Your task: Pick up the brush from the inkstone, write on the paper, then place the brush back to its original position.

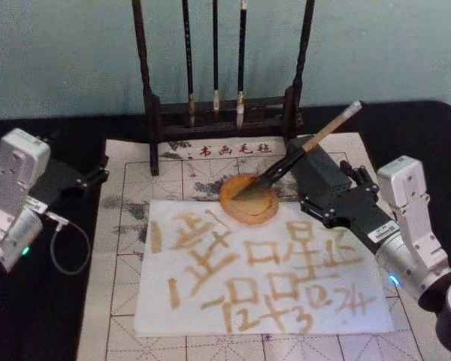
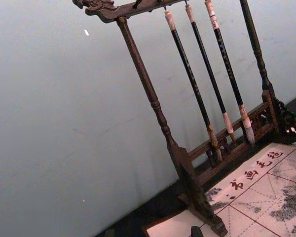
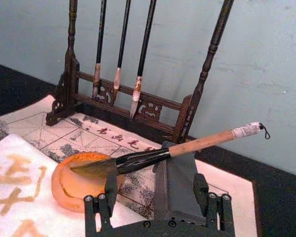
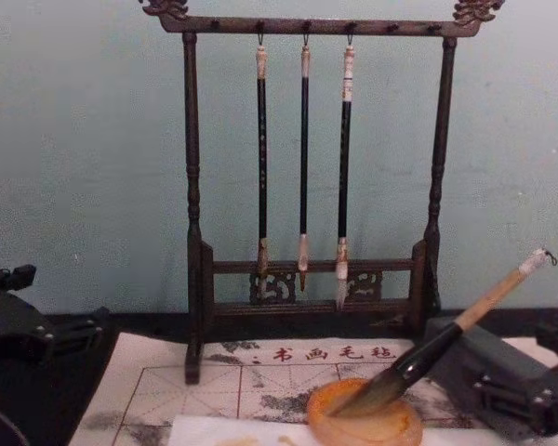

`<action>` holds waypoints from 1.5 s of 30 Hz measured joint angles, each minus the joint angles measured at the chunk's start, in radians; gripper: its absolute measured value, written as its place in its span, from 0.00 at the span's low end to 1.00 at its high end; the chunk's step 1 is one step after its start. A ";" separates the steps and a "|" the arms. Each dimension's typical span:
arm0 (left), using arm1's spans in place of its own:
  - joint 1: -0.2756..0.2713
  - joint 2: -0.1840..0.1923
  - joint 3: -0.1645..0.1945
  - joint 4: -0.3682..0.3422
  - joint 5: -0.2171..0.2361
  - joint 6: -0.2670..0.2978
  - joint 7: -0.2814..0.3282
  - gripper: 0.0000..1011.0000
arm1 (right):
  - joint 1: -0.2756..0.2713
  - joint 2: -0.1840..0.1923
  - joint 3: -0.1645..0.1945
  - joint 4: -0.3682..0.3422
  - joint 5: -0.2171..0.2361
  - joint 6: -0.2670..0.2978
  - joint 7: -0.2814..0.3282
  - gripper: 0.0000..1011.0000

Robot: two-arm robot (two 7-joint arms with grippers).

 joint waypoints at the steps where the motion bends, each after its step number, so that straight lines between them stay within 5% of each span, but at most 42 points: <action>1: 0.000 0.000 0.000 0.000 0.000 0.000 0.000 0.99 | 0.000 0.000 0.000 0.000 -0.002 0.000 0.000 0.99; 45: 0.000 0.000 0.000 0.000 0.000 0.000 0.000 0.99 | 0.001 0.000 0.000 -0.001 0.006 0.001 0.000 0.99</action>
